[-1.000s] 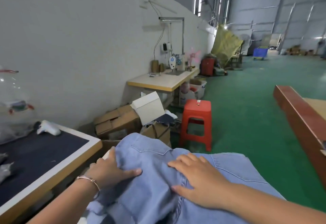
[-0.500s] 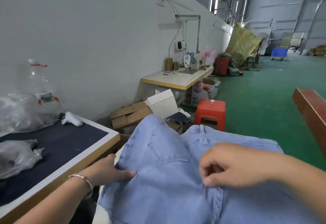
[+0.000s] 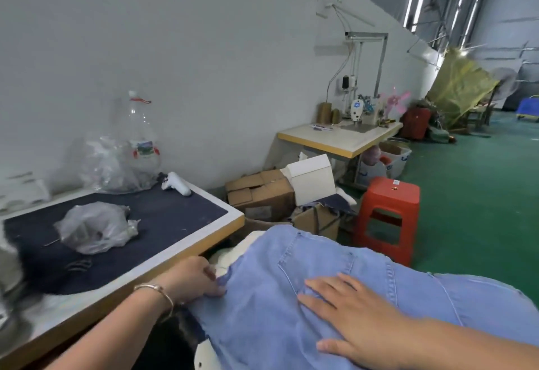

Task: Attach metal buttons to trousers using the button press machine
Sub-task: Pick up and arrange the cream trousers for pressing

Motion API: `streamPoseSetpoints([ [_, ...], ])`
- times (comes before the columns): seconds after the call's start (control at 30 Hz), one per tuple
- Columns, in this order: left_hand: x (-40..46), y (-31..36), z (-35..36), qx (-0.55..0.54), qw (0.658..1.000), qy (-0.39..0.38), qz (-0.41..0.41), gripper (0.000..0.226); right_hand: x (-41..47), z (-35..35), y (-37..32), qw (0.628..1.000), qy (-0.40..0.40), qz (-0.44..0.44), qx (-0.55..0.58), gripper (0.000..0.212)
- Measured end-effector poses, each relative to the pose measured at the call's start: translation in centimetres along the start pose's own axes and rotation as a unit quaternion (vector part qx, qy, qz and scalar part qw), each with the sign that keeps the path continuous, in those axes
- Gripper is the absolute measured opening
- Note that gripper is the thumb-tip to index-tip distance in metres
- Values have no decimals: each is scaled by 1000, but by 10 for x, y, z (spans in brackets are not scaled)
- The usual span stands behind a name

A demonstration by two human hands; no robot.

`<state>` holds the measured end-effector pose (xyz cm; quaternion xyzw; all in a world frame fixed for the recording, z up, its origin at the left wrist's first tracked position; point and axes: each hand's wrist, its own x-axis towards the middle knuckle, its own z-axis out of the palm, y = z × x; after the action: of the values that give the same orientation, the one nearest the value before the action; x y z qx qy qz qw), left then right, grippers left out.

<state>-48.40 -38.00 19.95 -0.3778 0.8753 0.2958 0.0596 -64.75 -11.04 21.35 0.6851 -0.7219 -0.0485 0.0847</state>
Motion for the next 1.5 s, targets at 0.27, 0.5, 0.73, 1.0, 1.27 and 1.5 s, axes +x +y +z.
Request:
streamPoseSetpoints([
  [0.27, -49, -66, -20, -230, 968, 102, -12, 7, 101, -55, -60, 986, 41, -119, 105, 23],
  [0.5, -230, -162, -58, -367, 889, 265, -63, 12, 193, -93, -245, 866, 108, -474, 113, 26],
  [0.73, -431, -236, 58, -289, 765, 409, -405, 33, 168, -37, -440, 726, 33, -678, 113, 19],
  [1.0, -526, -234, 283, -167, 630, 272, -708, 43, 67, 85, -551, 691, -168, -690, 131, 44],
  [1.27, -515, -244, 359, -185, 575, 173, -778, 123, 61, 165, -555, 717, -325, -598, 148, 65],
  [1.5, -507, -252, 326, -99, 625, 148, -760, 70, 81, 171, -554, 726, -456, -385, 341, 36],
])
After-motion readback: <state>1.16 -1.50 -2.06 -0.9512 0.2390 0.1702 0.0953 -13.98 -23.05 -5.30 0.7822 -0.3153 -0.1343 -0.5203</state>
